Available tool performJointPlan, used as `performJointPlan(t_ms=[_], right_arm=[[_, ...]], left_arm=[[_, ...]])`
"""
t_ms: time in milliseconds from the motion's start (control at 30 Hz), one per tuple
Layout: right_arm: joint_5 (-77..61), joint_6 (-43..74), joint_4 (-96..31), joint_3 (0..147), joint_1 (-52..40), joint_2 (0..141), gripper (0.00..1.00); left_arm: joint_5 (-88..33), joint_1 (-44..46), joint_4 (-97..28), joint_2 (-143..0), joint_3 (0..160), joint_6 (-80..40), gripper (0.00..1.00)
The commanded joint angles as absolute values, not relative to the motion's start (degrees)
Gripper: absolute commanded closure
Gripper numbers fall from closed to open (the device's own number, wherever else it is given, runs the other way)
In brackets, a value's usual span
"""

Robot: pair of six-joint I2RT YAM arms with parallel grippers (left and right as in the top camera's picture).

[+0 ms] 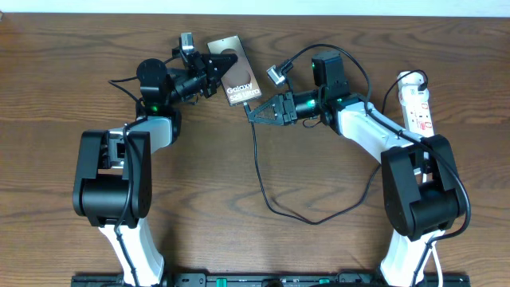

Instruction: Plug charger to phone and switch on socket

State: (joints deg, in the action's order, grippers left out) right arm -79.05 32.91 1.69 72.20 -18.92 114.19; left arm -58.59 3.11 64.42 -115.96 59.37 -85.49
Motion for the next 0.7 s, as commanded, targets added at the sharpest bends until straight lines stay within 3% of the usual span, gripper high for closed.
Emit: performJointPlan(t_ms=[0, 667], right_arm=[[-79.70, 33.43, 1.98, 72.23, -18.15, 114.15, 0.99], [-78.15, 35.33, 2.00, 72.23, -17.91, 114.15, 0.99]], left_arm=[[-59.99, 3.31, 65.25, -115.74, 59.35, -84.75, 0.93], [-60.03, 3.31, 65.28, -115.74, 59.35, -84.75, 0.93]])
